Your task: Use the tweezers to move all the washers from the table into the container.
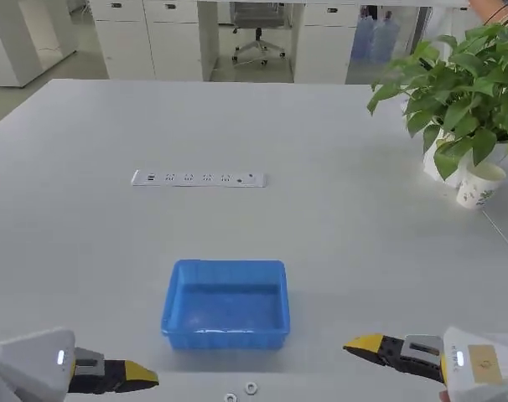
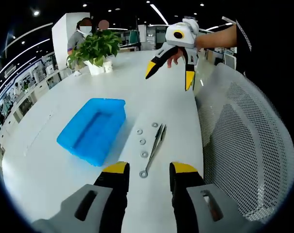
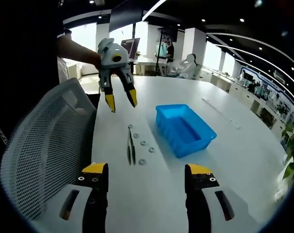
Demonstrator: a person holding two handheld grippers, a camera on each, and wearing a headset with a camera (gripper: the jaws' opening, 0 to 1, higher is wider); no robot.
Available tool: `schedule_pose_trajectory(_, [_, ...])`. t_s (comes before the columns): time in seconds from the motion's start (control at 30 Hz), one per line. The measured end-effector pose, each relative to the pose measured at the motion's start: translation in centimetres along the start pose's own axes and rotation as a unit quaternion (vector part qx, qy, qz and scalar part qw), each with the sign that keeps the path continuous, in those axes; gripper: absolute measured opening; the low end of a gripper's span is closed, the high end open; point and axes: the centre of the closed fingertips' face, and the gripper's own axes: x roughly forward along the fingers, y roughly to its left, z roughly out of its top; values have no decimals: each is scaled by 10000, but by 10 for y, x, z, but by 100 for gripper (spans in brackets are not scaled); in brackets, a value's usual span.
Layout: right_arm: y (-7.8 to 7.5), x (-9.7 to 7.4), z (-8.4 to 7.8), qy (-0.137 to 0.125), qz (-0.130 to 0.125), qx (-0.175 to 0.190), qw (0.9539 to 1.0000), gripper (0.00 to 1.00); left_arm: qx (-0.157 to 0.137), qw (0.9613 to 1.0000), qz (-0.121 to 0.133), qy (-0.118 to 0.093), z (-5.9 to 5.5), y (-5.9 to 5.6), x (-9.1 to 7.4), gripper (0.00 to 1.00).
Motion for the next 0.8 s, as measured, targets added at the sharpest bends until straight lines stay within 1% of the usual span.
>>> schedule_pose_trajectory(0.03, [0,2,0,21,15,-48,10000,64,83,9999,-22,61,-2,-1,2,36])
schedule_pose_trajectory(0.1, [2,6,0,41,59,-130,9999,63,142,9998,-82,132,-4,-3,5,33])
schedule_pose_trajectory(0.2, [5,11,-1,85,162,-204,9996,61,271,9993,-83,230,-6,-1,9,29])
schedule_pose_trajectory(0.37, [10,21,-2,136,313,-348,9988,56,391,9985,-186,339,-6,1,19,27])
schedule_pose_trajectory(0.53, [16,29,-4,177,466,-416,9979,50,566,9960,-381,577,-13,-2,28,25])
schedule_pose_trajectory(0.67, [18,36,-6,202,505,-430,9976,48,653,9943,-494,677,-17,-2,34,24])
schedule_pose_trajectory(0.8, [21,42,-8,231,607,-441,9969,44,757,9925,-591,758,-18,-1,38,23])
